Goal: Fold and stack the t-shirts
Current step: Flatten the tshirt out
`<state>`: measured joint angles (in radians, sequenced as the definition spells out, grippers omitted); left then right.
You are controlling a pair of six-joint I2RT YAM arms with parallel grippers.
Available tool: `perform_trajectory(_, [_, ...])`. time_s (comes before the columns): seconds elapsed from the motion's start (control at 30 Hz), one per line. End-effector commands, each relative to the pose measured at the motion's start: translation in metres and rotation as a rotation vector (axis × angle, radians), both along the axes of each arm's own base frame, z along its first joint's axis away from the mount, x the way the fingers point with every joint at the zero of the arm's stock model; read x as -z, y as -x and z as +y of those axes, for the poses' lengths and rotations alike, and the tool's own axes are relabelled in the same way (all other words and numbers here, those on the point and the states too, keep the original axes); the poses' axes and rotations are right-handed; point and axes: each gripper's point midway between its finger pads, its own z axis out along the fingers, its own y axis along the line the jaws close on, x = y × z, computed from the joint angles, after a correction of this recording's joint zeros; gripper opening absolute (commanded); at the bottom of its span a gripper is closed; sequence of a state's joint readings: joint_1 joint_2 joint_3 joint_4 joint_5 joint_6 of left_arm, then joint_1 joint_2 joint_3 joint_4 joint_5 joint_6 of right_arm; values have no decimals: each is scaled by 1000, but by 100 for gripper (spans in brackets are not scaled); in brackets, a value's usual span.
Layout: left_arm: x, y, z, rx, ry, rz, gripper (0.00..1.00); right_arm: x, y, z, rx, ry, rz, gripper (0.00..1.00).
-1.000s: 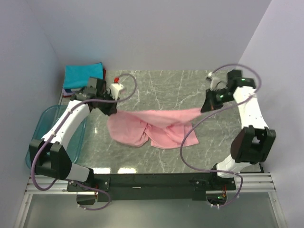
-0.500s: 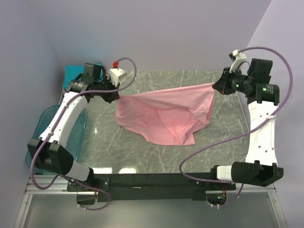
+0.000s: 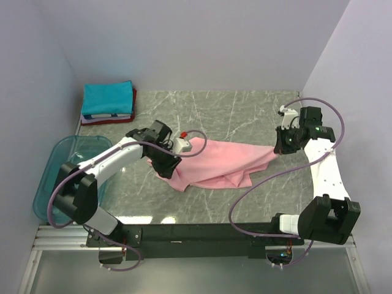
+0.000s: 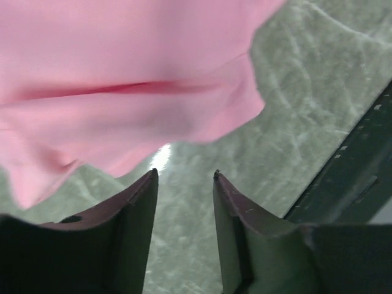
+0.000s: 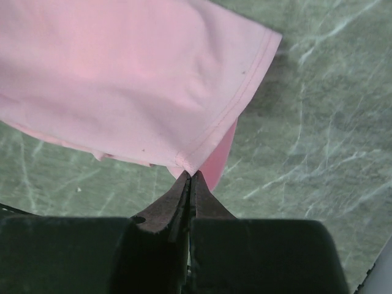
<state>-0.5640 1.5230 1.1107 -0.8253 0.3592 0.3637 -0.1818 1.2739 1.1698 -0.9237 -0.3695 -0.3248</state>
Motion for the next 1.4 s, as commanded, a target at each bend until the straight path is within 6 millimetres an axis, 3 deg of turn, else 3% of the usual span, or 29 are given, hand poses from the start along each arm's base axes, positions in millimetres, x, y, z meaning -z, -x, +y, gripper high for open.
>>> perform_trajectory(0.0, [-18, -15, 20, -18, 27, -107, 48, -2, -4, -11, -17, 71, -57, 0])
perform_trajectory(0.07, [-13, -17, 43, -57, 7, -99, 48, 4, -2, -10, -21, 66, -45, 0])
perform_trajectory(0.23, [14, -10, 66, -101, -41, -47, 45, 11, 2, -11, -20, 71, -30, 0])
perform_trajectory(0.43, [42, -30, 71, -192, -89, -46, 43, 15, 3, -10, -21, 67, -19, 0])
perform_trajectory(0.6, [54, -43, 69, -222, -103, -48, 44, 17, 4, -10, -23, 65, -10, 0])
perform_trajectory(0.8, [65, -49, 63, -232, -93, -19, 43, 19, 7, -10, -28, 70, -1, 0])
perform_trajectory(0.9, [71, -48, 62, -238, -91, -1, 36, 24, 10, -9, -42, 70, 15, 0])
perform_trajectory(1.1, [76, -42, 56, -250, -67, 50, 20, 37, 19, -8, -68, 67, 58, 0])
perform_trajectory(1.13, [75, -41, 55, -252, -60, 55, 7, 38, 21, -7, -76, 63, 67, 0])
perform_trajectory(1.17, [74, -39, 55, -254, -57, 60, 1, 40, 23, -7, -83, 65, 74, 0])
perform_trajectory(1.23, [66, -36, 62, -250, -61, 76, 1, 42, 25, -7, -92, 68, 86, 0])
perform_trajectory(1.37, [47, -45, 98, -311, -93, 69, 1, 51, 32, -10, -131, 95, 112, 0])
